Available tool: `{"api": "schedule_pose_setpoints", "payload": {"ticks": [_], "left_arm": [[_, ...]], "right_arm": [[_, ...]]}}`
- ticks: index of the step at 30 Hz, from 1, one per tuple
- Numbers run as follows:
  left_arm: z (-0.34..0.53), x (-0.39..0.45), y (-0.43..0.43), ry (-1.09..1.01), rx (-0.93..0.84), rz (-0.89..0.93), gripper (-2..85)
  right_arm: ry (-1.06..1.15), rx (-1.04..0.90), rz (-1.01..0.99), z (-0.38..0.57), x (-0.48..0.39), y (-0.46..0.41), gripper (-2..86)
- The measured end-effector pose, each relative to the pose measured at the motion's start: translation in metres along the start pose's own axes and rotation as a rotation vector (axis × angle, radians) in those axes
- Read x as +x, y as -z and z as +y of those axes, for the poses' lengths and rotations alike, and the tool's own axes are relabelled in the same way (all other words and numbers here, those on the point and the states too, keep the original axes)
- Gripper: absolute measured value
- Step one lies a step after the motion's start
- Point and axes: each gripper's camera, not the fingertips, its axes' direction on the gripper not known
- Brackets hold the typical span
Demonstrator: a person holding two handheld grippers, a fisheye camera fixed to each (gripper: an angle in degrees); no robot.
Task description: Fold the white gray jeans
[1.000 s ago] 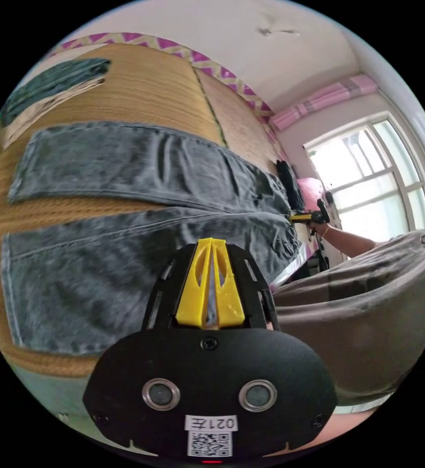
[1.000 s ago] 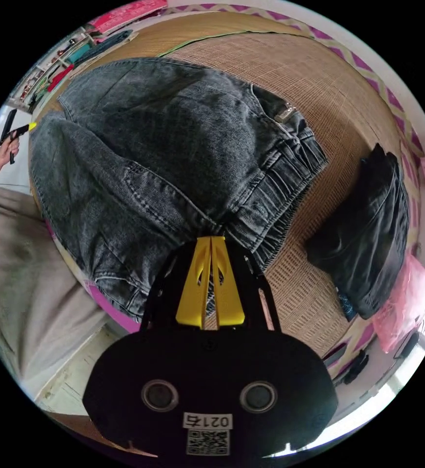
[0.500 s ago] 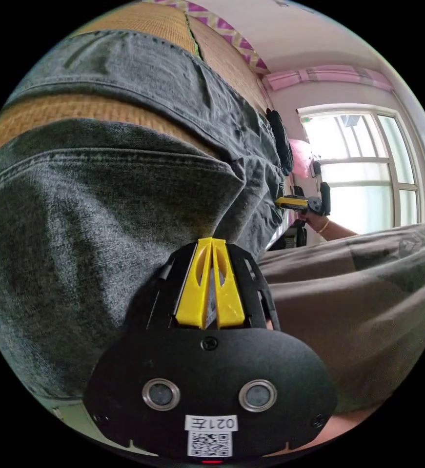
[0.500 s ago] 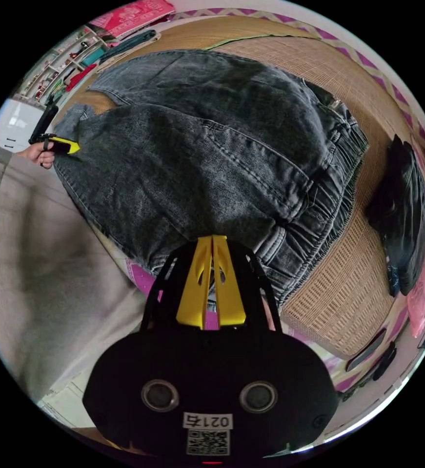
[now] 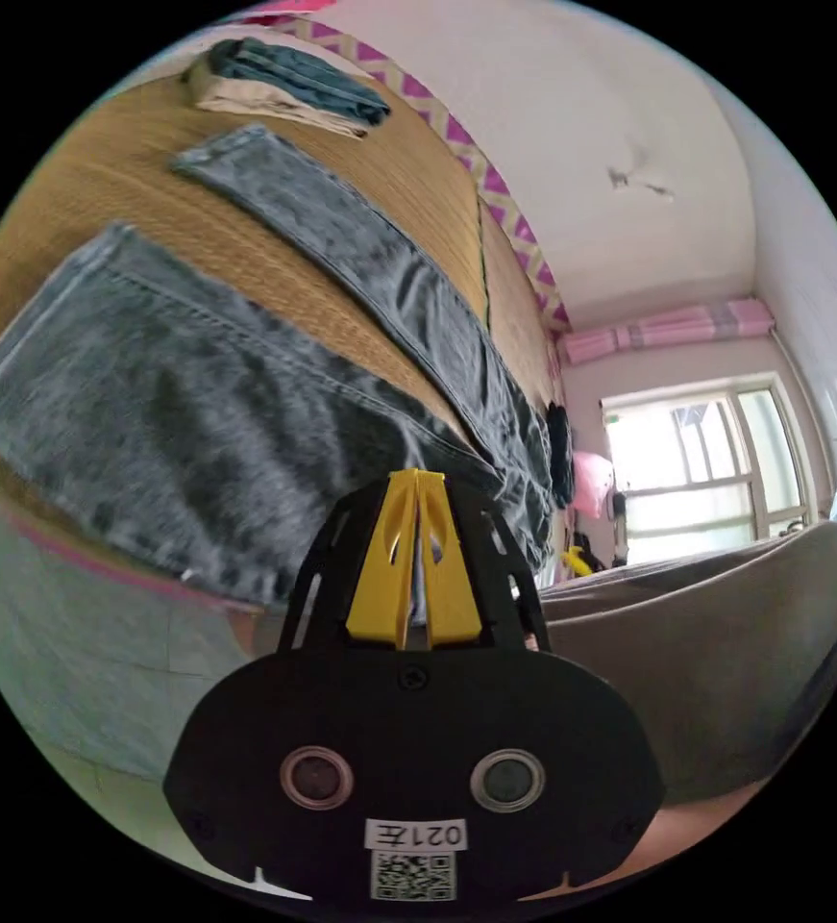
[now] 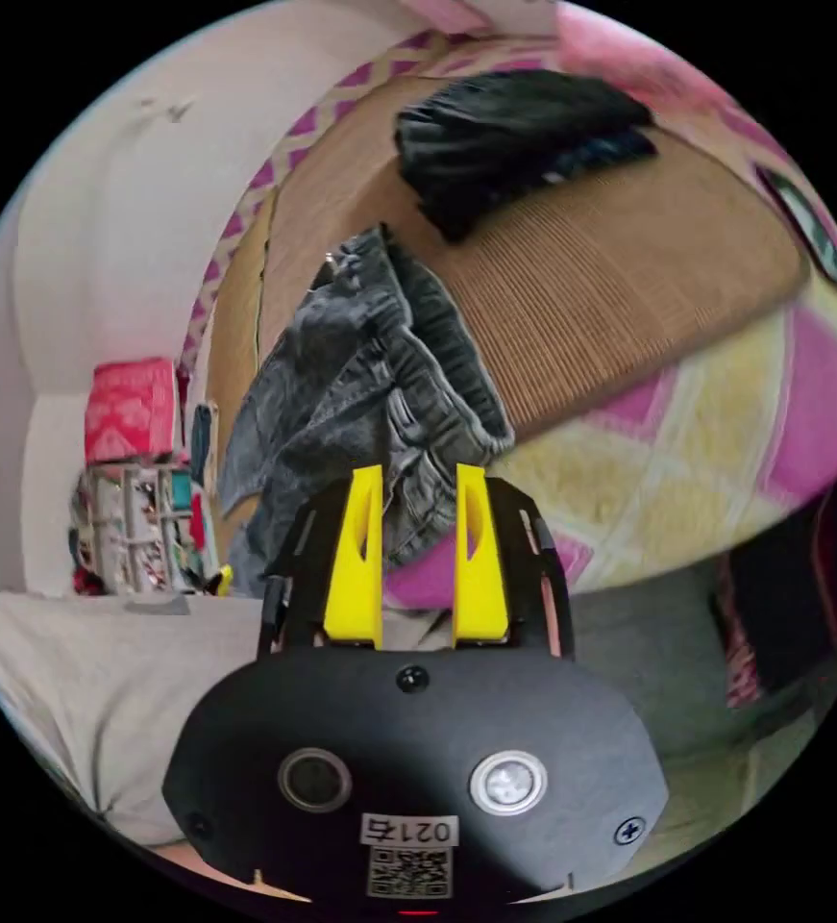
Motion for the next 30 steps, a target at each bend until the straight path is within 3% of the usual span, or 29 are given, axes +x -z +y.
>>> {"api": "schedule_pose_setpoints", "payload": {"ticks": [3,5,7,10,17,30], "left_arm": [[0.037,-0.024,0.038,0.111,0.130,-0.025,0.6],[0.058,-0.038,0.055,0.230,0.213,-0.074,9.3],[0.081,-0.053,0.067,0.348,0.263,-0.126,16.0],[0.100,-0.067,0.068,0.406,0.266,-0.132,18.2],[0.118,-0.083,0.063,0.421,0.293,-0.080,18.2],[0.156,-0.110,0.079,0.470,0.371,-0.035,10.7]], "right_arm": [[-0.219,0.042,-0.125,0.044,0.046,-0.014,11.4],[-0.370,0.112,-0.234,0.073,0.076,-0.032,12.4],[-0.424,0.139,-0.258,0.086,0.088,-0.046,12.9],[-0.428,0.148,-0.318,0.093,0.098,-0.069,12.5],[-0.414,0.189,-0.441,0.113,0.123,-0.081,10.9],[-0.426,0.100,-0.304,0.098,0.122,-0.102,9.2]]}}
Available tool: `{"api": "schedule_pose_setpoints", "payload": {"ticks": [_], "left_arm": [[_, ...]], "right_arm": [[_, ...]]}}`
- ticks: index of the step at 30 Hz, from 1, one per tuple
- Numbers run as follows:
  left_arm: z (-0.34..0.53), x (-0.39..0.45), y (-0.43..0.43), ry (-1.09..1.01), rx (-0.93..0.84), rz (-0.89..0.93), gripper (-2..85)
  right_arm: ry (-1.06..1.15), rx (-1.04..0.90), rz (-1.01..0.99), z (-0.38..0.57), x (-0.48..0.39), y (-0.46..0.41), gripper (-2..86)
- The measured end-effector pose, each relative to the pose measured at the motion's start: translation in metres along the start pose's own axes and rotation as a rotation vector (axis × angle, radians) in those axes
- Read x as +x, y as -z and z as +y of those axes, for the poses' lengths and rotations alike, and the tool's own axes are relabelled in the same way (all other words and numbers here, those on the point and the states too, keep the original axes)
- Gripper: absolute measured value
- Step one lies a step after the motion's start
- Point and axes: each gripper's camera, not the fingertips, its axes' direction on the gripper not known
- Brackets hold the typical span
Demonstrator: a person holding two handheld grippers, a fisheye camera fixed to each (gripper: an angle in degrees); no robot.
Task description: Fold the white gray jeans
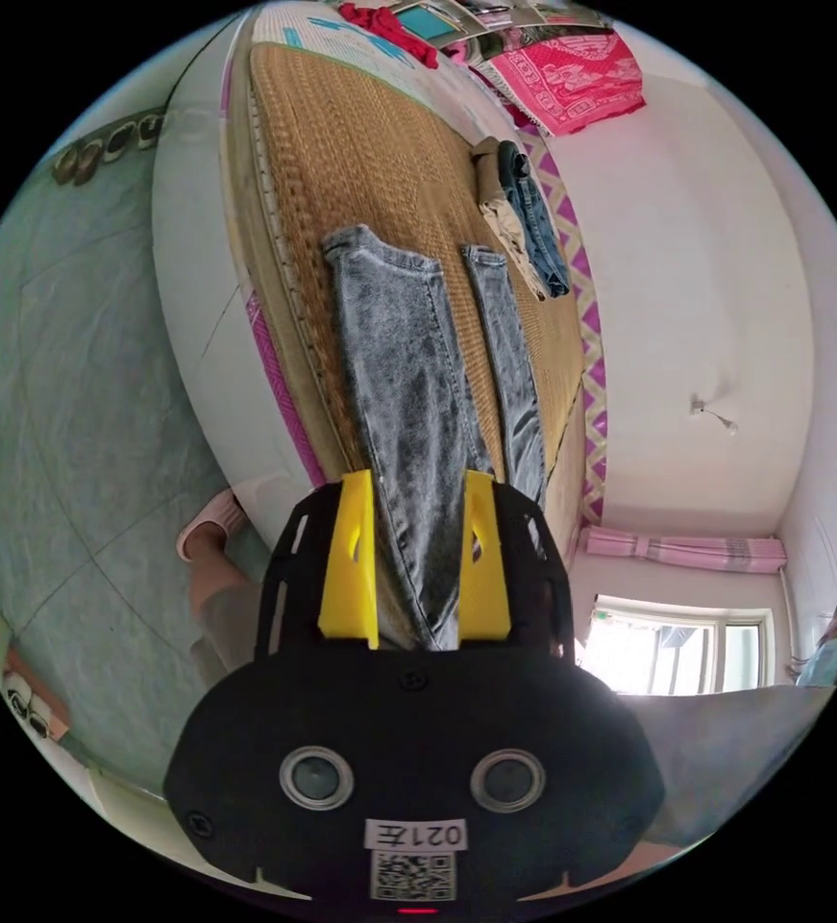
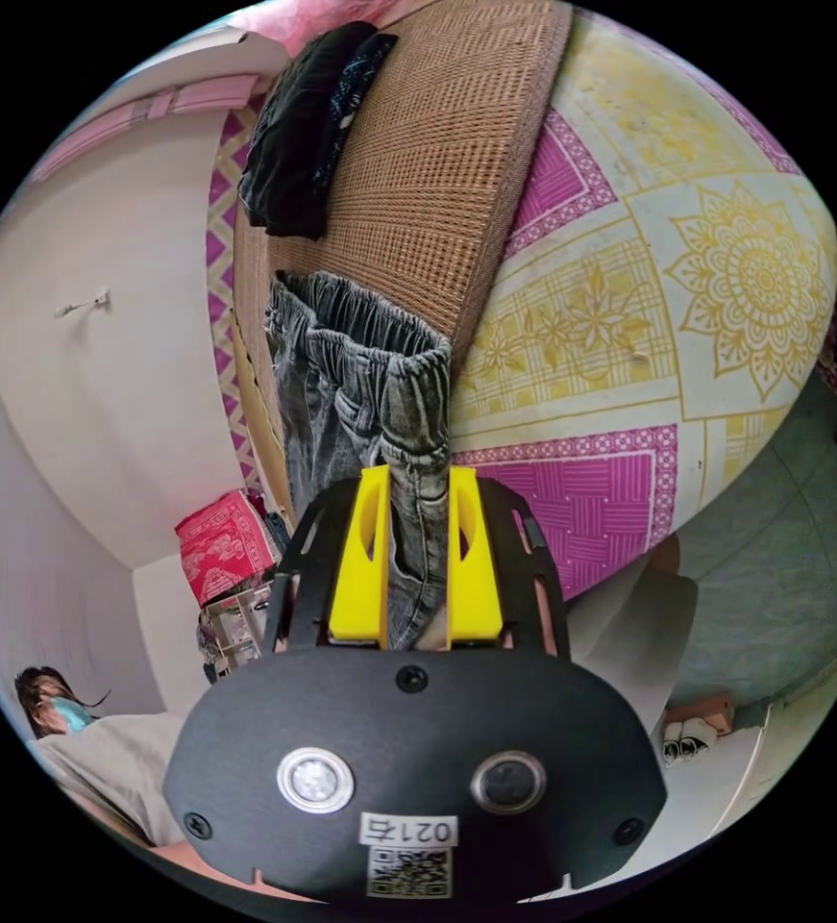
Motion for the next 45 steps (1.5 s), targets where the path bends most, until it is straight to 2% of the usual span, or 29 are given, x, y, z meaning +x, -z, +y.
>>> {"api": "schedule_pose_setpoints", "payload": {"ticks": [6,15,21,27,30,35,38,41,45], "left_arm": [[-0.013,-0.004,0.003,-0.022,-0.016,-0.095,10.9],[-0.051,-0.017,-0.009,-0.068,0.001,-0.002,5.8],[-0.076,-0.034,-0.012,-0.005,-0.020,-0.058,6.8],[-0.104,-0.039,-0.005,0.027,0.066,-0.052,8.3],[-0.132,-0.040,-0.023,0.035,0.011,-0.056,8.6],[-0.167,-0.034,-0.041,0.046,0.013,-0.060,7.3],[-0.176,-0.026,-0.043,0.032,0.025,-0.095,0.6],[-0.183,-0.008,-0.036,0.010,0.015,-0.120,-0.6],[-0.202,0.037,-0.025,-0.004,-0.042,-0.169,-0.9]], "right_arm": [[0.016,-0.011,0.039,-0.003,-0.001,-0.004,9.1],[0.021,-0.018,0.056,-0.008,-0.002,-0.008,9.2],[0.020,-0.019,0.056,-0.014,-0.004,-0.009,9.2],[0.024,-0.020,0.060,-0.021,-0.007,-0.008,9.1],[0.026,-0.019,0.063,-0.026,-0.010,-0.006,9.1],[0.029,-0.023,0.081,-0.035,-0.017,-0.004,8.7],[0.029,-0.038,0.101,-0.043,-0.023,-0.001,7.7],[0.016,-0.051,0.132,-0.049,-0.040,0.005,6.1],[-0.018,-0.067,0.033,-0.055,-0.067,0.023,3.7]]}}
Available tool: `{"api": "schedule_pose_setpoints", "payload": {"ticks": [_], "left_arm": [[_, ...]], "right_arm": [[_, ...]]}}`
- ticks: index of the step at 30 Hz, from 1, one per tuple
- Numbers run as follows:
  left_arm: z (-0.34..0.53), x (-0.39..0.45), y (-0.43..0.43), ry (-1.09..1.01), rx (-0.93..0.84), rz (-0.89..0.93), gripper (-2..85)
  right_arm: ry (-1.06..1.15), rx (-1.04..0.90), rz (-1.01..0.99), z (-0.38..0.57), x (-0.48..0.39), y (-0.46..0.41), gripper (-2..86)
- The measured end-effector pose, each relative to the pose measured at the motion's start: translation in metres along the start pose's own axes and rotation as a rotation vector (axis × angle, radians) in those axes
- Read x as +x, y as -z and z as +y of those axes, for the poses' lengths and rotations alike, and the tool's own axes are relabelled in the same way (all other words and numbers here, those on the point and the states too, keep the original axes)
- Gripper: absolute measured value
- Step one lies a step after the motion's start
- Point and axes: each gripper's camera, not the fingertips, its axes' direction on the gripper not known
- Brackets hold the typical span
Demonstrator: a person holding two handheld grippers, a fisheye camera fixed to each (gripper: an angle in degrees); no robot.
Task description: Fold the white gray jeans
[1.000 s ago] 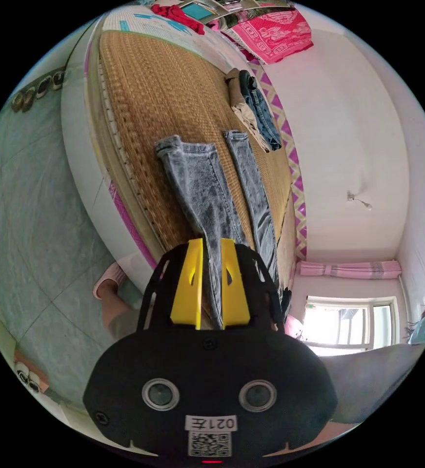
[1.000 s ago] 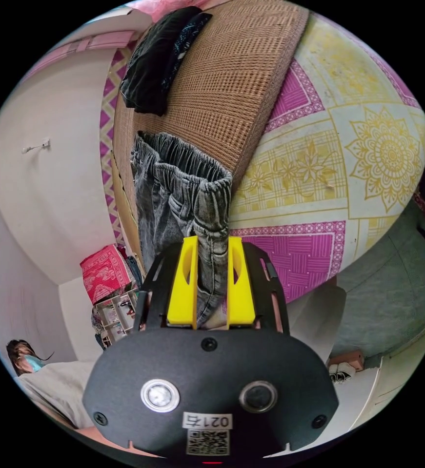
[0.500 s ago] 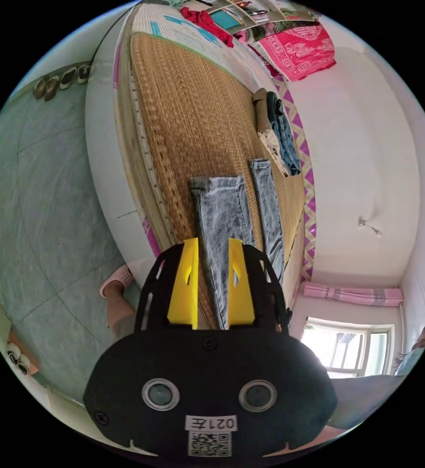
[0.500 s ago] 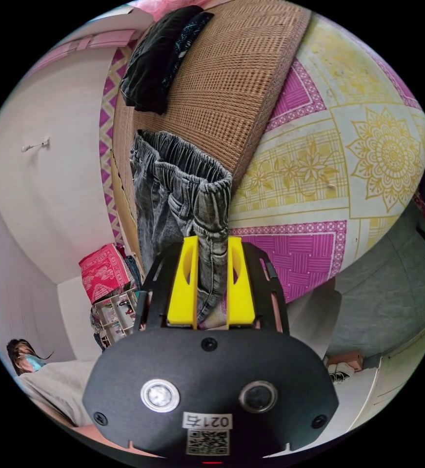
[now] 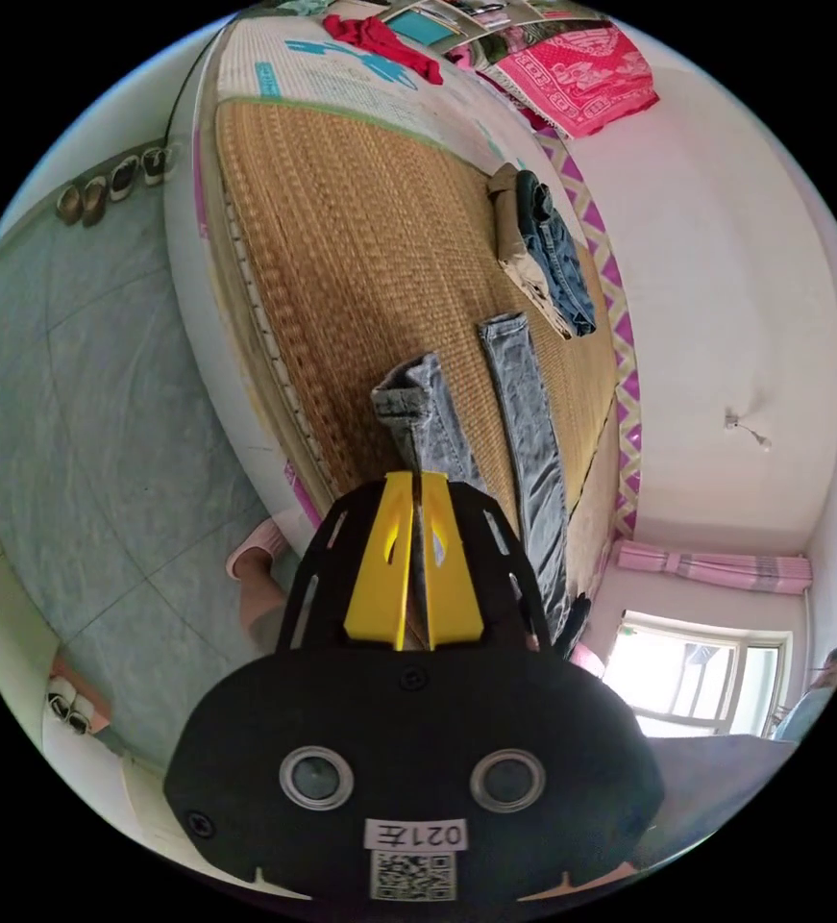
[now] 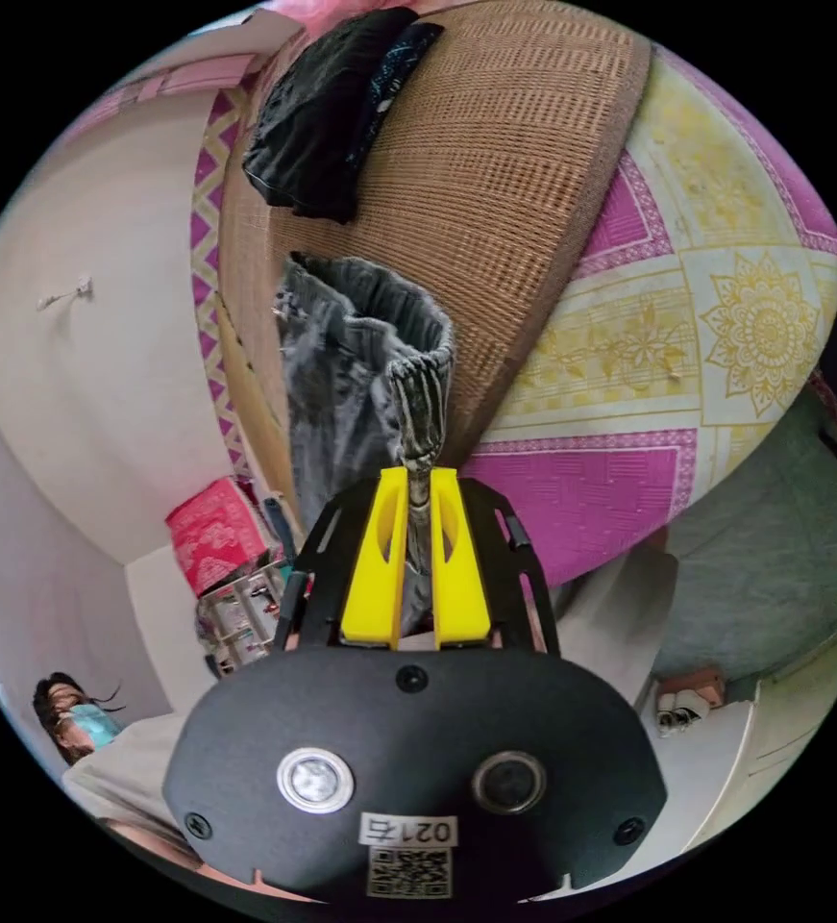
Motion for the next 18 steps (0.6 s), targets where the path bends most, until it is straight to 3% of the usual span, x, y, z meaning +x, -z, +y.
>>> {"api": "schedule_pose_setpoints", "payload": {"ticks": [2,10,14,18], "left_arm": [[-0.016,0.026,0.004,0.008,-0.039,-0.018,-1.0],[-0.164,0.188,-0.045,-0.006,-0.183,-0.097,-1.0],[-0.243,0.249,-0.118,0.004,-0.234,-0.136,-0.9],[-0.305,0.307,-0.216,0.036,-0.302,-0.217,-0.3]], "right_arm": [[0.017,-0.007,-0.101,-0.009,-0.034,0.012,2.4],[0.204,-0.052,-0.175,-0.104,-0.201,-0.009,1.3],[0.230,-0.060,-0.086,-0.183,-0.267,-0.064,1.8],[0.146,-0.066,0.040,-0.242,-0.277,-0.116,3.4]]}}
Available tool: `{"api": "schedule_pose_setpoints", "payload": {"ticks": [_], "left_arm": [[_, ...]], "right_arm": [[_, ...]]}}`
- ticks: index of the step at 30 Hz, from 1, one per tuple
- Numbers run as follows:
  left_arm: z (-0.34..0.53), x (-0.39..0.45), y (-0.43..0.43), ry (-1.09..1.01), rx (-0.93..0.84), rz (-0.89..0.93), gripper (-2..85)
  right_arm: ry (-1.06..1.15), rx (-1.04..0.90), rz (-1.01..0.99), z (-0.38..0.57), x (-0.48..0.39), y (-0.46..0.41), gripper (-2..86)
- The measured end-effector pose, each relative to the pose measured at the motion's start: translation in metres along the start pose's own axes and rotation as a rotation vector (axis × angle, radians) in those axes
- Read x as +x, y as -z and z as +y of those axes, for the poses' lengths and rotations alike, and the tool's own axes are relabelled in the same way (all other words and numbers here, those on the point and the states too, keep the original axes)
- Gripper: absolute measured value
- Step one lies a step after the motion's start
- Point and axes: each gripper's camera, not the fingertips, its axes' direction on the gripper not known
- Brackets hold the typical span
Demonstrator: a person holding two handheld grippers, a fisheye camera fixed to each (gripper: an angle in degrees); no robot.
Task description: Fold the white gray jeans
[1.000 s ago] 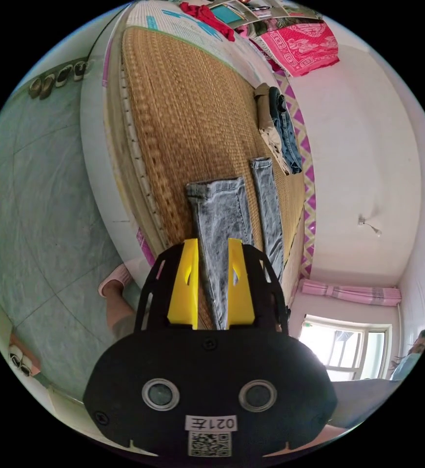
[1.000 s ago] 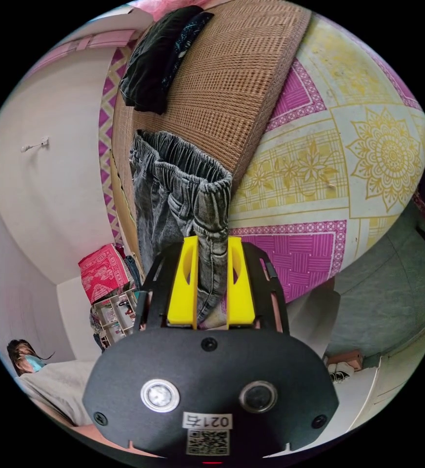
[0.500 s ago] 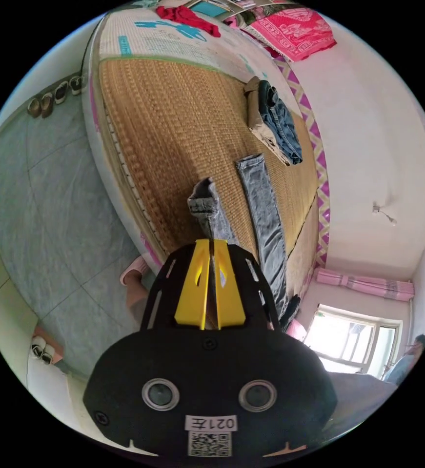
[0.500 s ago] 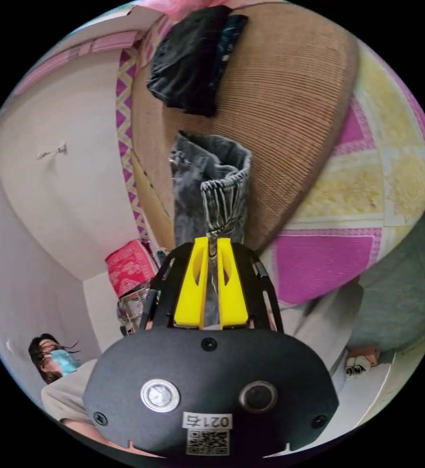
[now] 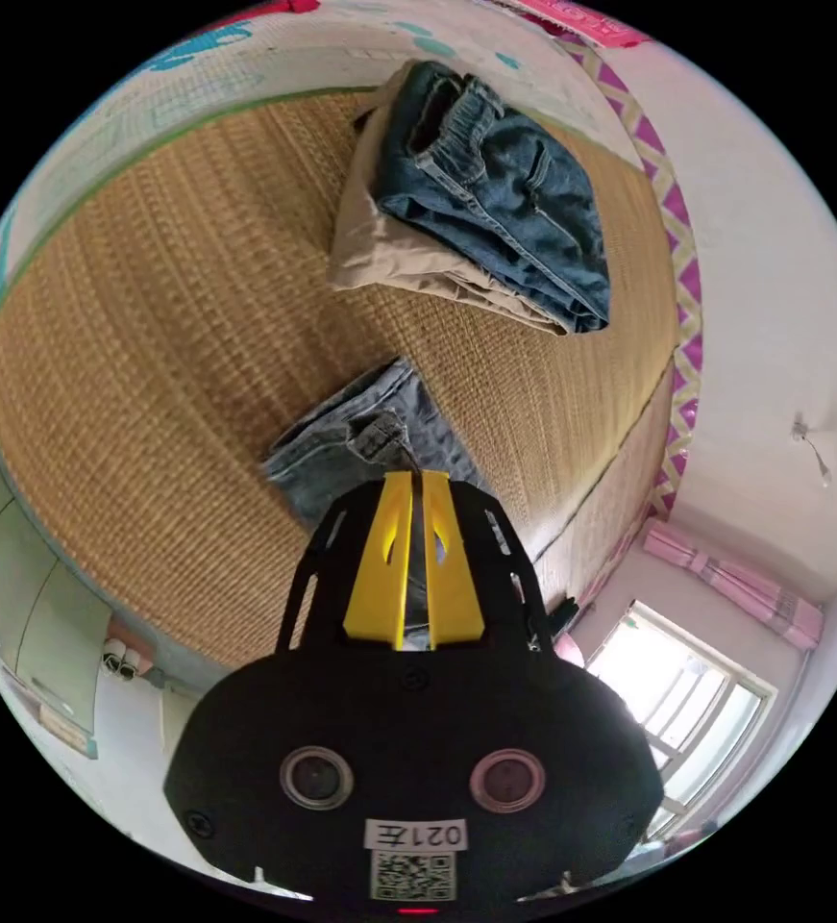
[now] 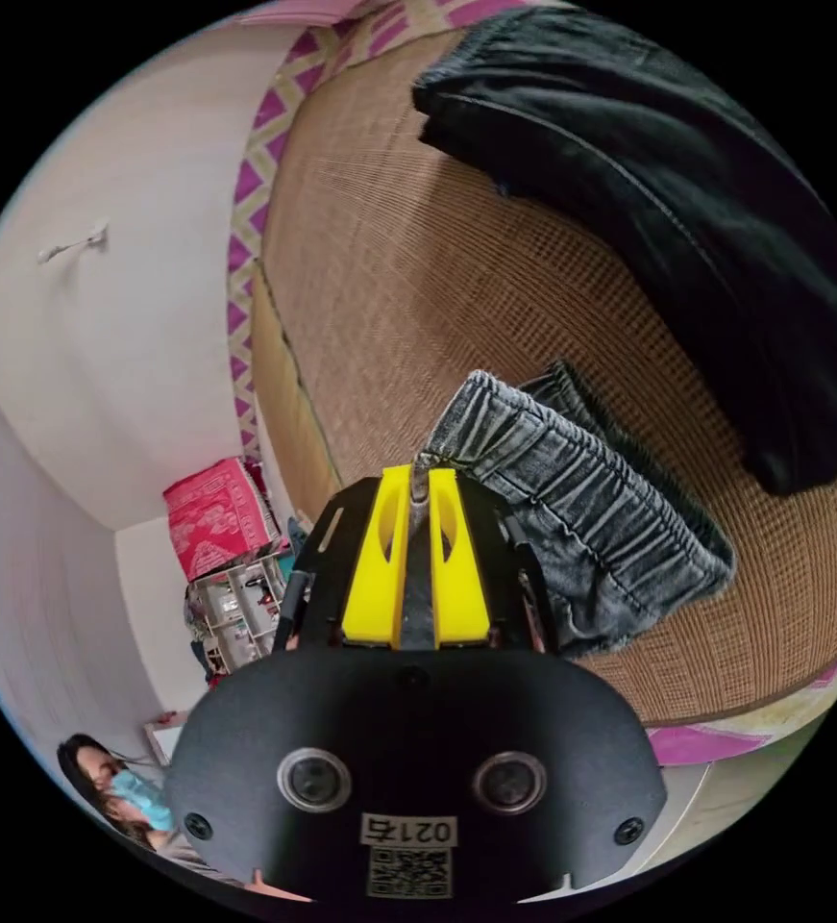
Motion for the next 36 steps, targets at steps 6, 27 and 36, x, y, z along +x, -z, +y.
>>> {"api": "schedule_pose_setpoints", "payload": {"ticks": [6,27,36], "left_arm": [[-0.054,0.081,-0.030,-0.224,-0.038,-0.186,1.2],[0.104,0.341,-0.219,-1.505,-0.272,-0.376,12.3],[0.112,0.379,-0.239,-1.520,-0.318,-0.568,-0.7]], "right_arm": [[-0.008,0.061,-0.059,-0.016,-0.011,-0.010,6.1],[1.475,-0.585,0.796,0.032,-0.312,-0.197,4.6],[1.292,-0.617,0.685,-0.010,-0.345,-0.181,-0.2]]}}
